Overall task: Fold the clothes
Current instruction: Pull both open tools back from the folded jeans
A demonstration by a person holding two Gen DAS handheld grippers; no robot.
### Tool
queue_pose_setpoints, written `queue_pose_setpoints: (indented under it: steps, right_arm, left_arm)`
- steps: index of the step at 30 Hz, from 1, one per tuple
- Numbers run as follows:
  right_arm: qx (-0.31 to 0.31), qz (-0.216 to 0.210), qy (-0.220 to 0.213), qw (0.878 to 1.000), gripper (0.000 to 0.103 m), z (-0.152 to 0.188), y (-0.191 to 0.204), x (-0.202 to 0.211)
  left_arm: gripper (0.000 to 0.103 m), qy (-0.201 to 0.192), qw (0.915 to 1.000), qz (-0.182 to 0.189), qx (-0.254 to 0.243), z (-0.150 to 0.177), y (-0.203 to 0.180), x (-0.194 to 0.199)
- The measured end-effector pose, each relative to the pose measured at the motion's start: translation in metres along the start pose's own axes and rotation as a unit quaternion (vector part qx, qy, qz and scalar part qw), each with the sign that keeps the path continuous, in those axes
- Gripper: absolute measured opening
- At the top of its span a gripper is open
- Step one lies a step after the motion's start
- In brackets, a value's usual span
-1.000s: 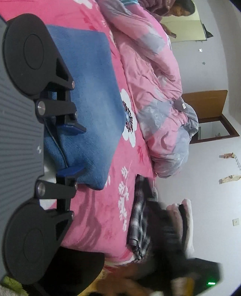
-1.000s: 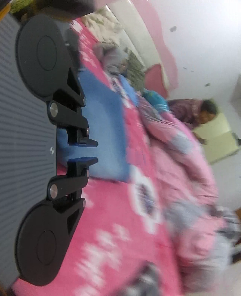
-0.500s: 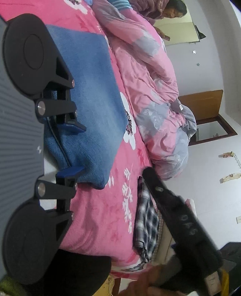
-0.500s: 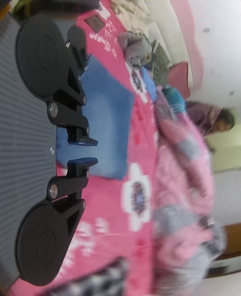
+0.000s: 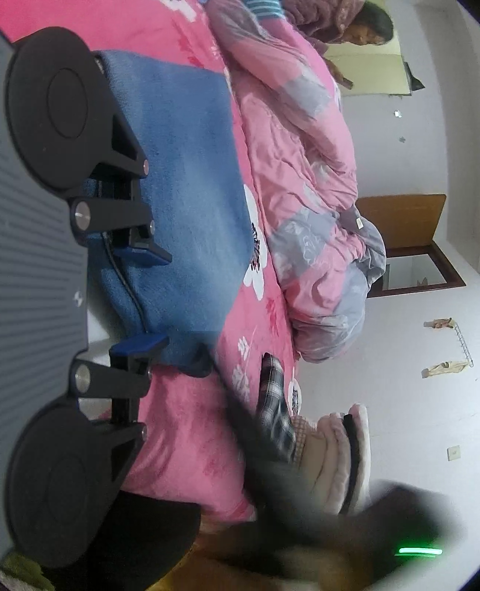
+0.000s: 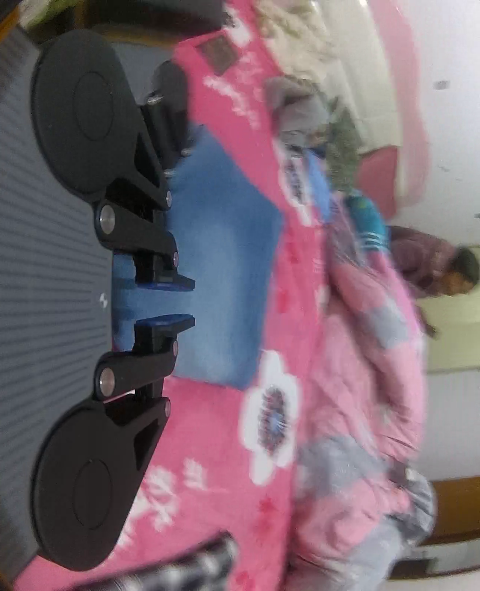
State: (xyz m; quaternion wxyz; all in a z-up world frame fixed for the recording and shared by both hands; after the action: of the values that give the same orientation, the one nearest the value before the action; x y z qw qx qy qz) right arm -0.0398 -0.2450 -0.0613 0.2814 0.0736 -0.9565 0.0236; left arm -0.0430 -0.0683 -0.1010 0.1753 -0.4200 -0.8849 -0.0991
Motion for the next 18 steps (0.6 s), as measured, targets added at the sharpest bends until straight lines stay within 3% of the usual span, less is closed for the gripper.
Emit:
queue_pose_setpoints:
  steps: [2, 5, 10, 13, 18]
  right_arm:
    - [0.002, -0.006, 0.006, 1.000, 0.012, 0.024, 0.001, -0.021]
    - [-0.041, -0.024, 0.016, 0.999, 0.012, 0.018, -0.012, -0.016]
    - [-0.028, -0.027, 0.007, 0.999, 0.012, 0.019, -0.007, -0.018]
    - [-0.026, -0.022, 0.004, 0.999, 0.012, 0.017, -0.007, -0.018]
    - [0.022, 0.018, -0.053, 0.998, 0.014, -0.002, 0.009, 0.019]
  left_arm:
    - [0.037, 0.000, 0.9999, 0.002, 0.016, -0.001, 0.005, 0.007]
    - [0.038, -0.018, 0.9992, -0.010, 0.035, -0.011, 0.010, 0.034]
    - [0.048, -0.022, 0.9938, -0.081, 0.073, -0.014, 0.038, 0.056]
    - [0.042, -0.019, 0.9905, -0.104, 0.088, -0.012, 0.049, 0.060]
    - [0.044, -0.010, 0.9882, -0.112, 0.104, -0.002, 0.056, 0.057]
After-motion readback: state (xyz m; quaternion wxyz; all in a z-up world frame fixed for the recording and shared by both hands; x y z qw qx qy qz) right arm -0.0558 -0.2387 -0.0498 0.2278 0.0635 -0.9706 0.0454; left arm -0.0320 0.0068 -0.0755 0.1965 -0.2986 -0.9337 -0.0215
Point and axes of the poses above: each gripper's, at about its wrist camera, not at the fingertips, and x roughly against the way its jaws point, y to its left, z to its underside, the point moved 1 cm from there along -x, roughly the way its jaws point, and after that the axes turned 10 degrees about z, right-handed, at the moved point
